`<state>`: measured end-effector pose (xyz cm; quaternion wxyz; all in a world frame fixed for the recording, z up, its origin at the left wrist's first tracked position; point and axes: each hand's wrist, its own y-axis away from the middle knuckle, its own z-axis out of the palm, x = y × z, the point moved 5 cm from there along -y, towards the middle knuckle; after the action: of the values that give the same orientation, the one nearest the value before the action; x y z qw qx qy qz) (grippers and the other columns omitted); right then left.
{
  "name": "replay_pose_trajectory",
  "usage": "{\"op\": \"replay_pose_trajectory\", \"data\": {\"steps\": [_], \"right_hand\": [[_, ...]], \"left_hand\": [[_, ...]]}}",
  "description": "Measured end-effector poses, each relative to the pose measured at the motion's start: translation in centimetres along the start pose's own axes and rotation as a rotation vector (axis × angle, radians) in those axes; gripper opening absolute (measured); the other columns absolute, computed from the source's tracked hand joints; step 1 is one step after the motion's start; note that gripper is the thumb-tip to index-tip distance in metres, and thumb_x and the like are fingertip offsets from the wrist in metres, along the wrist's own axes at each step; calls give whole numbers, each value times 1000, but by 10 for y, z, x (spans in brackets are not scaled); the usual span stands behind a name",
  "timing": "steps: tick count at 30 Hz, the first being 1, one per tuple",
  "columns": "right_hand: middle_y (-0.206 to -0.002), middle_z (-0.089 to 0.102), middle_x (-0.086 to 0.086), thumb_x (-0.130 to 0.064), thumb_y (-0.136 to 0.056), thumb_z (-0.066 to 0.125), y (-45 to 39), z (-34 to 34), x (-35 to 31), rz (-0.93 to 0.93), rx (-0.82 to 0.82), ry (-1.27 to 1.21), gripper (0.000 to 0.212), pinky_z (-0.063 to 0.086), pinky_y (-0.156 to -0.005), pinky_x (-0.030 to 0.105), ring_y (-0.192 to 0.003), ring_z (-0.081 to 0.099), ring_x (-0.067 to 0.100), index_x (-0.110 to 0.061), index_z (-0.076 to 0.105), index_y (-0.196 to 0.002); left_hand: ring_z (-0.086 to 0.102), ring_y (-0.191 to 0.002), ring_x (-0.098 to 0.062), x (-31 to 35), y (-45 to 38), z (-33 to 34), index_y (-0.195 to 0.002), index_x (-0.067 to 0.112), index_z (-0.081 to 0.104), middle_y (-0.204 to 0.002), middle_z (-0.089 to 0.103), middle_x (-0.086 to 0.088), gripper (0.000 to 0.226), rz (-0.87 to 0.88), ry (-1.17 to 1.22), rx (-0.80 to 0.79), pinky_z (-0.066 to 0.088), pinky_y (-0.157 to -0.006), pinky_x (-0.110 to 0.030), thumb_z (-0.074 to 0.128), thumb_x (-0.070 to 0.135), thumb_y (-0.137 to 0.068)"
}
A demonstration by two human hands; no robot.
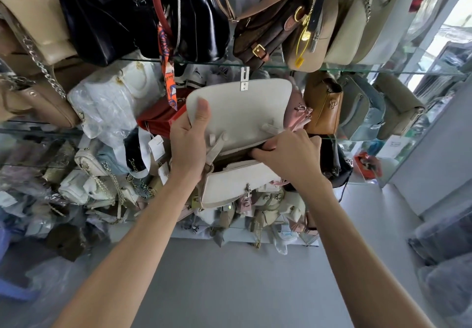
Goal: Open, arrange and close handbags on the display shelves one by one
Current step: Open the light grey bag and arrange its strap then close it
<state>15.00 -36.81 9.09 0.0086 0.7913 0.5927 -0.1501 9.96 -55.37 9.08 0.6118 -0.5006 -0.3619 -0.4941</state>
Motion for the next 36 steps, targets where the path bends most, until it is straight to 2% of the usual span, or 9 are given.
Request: {"op": "replay_pose_trajectory", "data": {"steps": [3,8,14,16,21,23,25,27,36], "right_hand": [[-117,66,-2,-65,-82,61,-5,16,-3,84,-166,-73,42,28,-94,44,-125,44,33,-26,71,-71],[-95,66,6,-46,-84,64,1,28,-7,118,-169,-279,34,32,-106,53,-128,43,36,-23,59,-60],[-100,76,2,-39,-87,65,1,25,-9,-22,-123,-349,24,54,-87,42,-91,62,26,-23,74,-70],[-104,77,8,-37,-91,65,-2,23,-9,-121,-170,-326,26,56,-72,38,-65,59,19,-18,78,-80],[-52,47,7,-26,-88,63,-1,16,5,-94,-106,-318,31,54,-66,39,-52,41,21,-3,70,-68],[-52,51,1,-27,-85,65,5,15,10,-18,6,-297,26,58,-83,44,-58,51,22,-12,75,-67],[-70,64,-2,-32,-87,64,11,12,11,65,135,-159,21,39,-112,56,-86,62,26,-21,81,-79],[-84,67,-3,-37,-89,63,14,8,12,126,206,-78,22,26,-117,58,-107,61,29,-25,81,-91],[-58,57,-6,-45,-83,59,12,7,16,112,248,-68,26,28,-76,38,-73,55,21,-29,79,-75]], "left_hand": [[46,-62,-26,7,10,9,-86,-15,56,-66,47,-17,69,51,3,-36,48,-60,-40,57,54,-95],[41,-53,-28,8,14,13,-94,-17,54,-60,41,-26,81,84,-12,-122,53,-68,-74,63,64,-91],[40,-45,-15,14,12,3,-80,-18,50,-57,39,-12,63,43,4,7,48,-50,-22,54,40,-104],[41,-49,-19,12,10,-3,-77,-15,48,-54,40,-8,69,56,-27,0,40,-53,-28,56,49,-101],[53,-51,-20,6,14,-6,-87,-18,56,-71,50,-16,60,27,-6,42,46,-54,-28,50,38,-108],[56,-54,-14,2,17,-6,-86,-11,61,-78,52,-17,53,-7,23,67,49,-54,-23,50,36,-108],[56,-58,-17,-3,18,-6,-86,-1,63,-84,54,-19,46,-53,58,70,52,-54,-22,52,38,-107],[51,-56,-26,-6,21,-5,-93,-5,62,-89,55,-23,48,-83,120,63,51,-49,-21,54,41,-105],[55,-81,-27,-13,21,-16,-85,15,67,-82,61,-3,30,-199,211,205,56,-51,-21,64,40,-101]]}}
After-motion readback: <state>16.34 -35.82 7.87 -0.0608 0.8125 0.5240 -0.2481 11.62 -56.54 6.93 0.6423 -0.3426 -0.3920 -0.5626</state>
